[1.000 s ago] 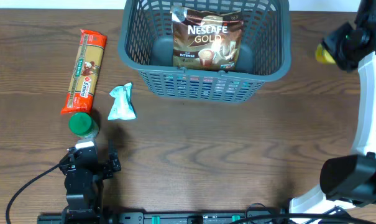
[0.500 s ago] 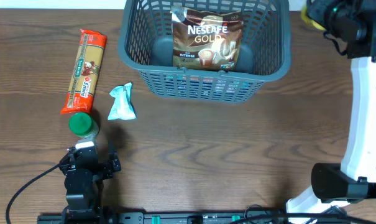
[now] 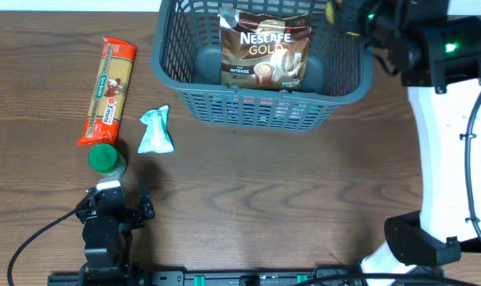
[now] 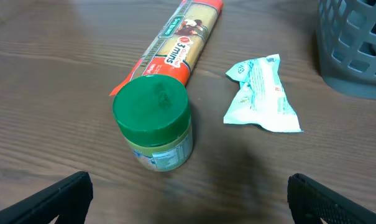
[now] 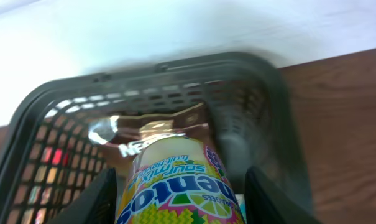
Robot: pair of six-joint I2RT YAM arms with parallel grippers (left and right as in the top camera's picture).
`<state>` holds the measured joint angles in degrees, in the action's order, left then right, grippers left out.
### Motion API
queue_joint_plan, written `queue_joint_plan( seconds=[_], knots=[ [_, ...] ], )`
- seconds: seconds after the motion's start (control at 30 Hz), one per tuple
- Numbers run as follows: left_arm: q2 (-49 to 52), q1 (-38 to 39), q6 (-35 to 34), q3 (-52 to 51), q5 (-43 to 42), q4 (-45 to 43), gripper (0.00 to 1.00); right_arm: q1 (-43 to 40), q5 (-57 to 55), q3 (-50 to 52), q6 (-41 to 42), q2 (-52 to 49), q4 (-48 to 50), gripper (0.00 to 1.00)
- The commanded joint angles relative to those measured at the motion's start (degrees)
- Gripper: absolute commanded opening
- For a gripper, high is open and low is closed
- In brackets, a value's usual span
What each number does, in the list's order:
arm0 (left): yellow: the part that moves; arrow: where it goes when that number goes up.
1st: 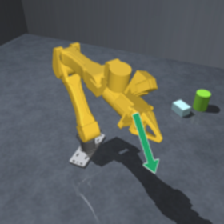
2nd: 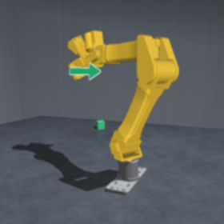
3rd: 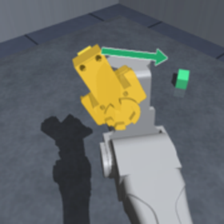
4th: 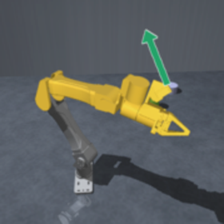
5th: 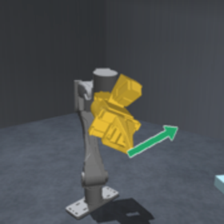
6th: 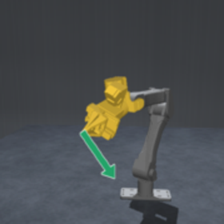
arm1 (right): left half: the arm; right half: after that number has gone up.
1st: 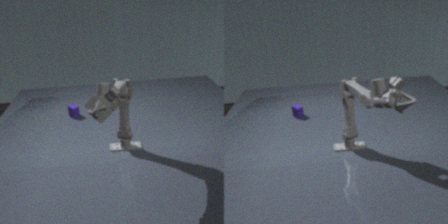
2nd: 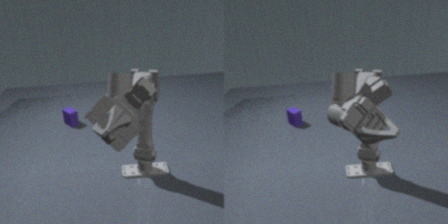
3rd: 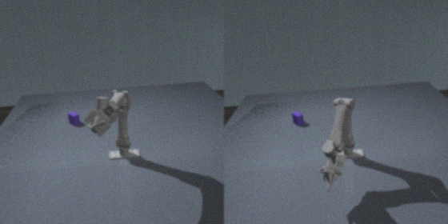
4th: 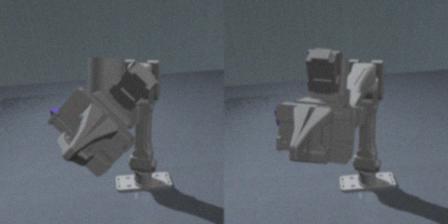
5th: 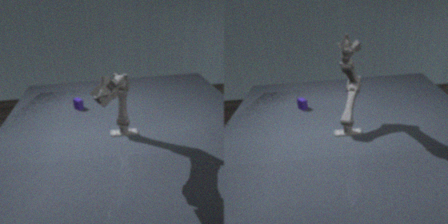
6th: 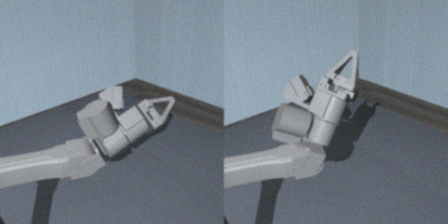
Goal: Pack container
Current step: 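Lift the Mentos bottle with the right gripper and carry it over the basket, then lower the Mentos bottle into the basket and open the right gripper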
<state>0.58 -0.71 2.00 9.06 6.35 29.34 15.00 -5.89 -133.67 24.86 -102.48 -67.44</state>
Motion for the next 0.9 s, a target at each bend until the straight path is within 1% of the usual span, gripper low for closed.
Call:
queue_joint_plan(
  seconds=[0.0,0.1,0.37,0.87],
  knots=[
    [-0.4,-0.2,1.0,-1.0,0.1,-0.1,0.99,2.5,-2.4,-1.5,-1.4,0.7,0.5,0.04],
    [-0.4,-0.2,1.0,-1.0,0.1,-0.1,0.99,4.0,-4.0,-1.5,-1.4,0.1,0.5,0.04],
    [-0.4,-0.2,1.0,-1.0,0.1,-0.1,0.99,5.8,-4.0,-1.5,-1.8,-4.3,-0.5,0.05],
    [-0.4,-0.2,1.0,-1.0,0.1,-0.1,0.99,5.8,-3.7,-1.5,-2.9,-18.2,-4.7,0.07]
  ],
)
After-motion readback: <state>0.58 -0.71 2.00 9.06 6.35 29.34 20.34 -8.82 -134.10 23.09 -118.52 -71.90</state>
